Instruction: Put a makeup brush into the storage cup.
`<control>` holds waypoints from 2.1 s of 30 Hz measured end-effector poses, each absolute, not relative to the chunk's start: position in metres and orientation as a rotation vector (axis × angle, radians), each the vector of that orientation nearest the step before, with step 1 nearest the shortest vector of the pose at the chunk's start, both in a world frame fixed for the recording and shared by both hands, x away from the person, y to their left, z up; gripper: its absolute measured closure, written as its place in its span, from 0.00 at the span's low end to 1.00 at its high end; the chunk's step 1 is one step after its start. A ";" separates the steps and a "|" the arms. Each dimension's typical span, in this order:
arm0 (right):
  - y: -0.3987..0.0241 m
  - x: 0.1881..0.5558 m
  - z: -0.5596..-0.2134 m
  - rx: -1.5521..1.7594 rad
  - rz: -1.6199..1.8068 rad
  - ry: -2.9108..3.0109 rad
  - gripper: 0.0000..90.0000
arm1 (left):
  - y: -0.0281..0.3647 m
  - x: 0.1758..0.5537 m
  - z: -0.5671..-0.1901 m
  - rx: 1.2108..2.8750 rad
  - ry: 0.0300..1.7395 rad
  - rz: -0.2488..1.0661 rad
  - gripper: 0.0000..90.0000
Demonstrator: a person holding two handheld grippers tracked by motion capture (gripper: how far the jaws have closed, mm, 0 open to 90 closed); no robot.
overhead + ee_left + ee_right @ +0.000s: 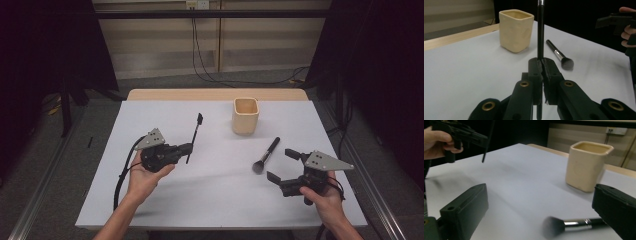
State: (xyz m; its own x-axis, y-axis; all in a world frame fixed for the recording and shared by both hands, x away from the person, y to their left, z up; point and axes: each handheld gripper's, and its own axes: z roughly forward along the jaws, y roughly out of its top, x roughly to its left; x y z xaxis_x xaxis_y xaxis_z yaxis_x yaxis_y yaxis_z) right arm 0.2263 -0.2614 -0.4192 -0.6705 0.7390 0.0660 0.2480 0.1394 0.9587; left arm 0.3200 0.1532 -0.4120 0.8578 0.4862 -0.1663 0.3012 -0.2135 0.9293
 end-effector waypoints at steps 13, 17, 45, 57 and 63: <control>-0.225 0.249 -0.397 0.811 1.672 2.033 0.00 | 0.121 0.312 -0.414 1.828 0.550 0.156 0.95; -0.213 0.258 -0.394 0.815 1.700 2.037 0.00 | 0.114 0.313 -0.413 1.826 0.542 0.150 0.95; -0.170 0.303 -0.376 0.792 1.782 2.043 0.24 | 0.071 0.321 -0.412 1.784 0.474 0.099 0.95; -0.168 0.308 -0.387 0.835 1.826 2.054 0.66 | 0.071 0.321 -0.412 1.780 0.472 0.093 0.95; -0.168 0.308 -0.391 0.828 1.810 2.072 0.81 | 0.073 0.322 -0.416 1.796 0.468 0.095 0.95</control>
State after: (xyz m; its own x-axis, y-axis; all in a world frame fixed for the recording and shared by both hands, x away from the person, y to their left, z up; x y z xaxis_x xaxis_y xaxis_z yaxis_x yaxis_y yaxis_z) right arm 0.3080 -0.1675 -0.3909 -0.8008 0.5757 0.1653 0.2410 0.0572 0.9688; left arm 0.3219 0.0730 -0.4155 0.9153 0.3614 -0.1777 0.2631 -0.2027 0.9432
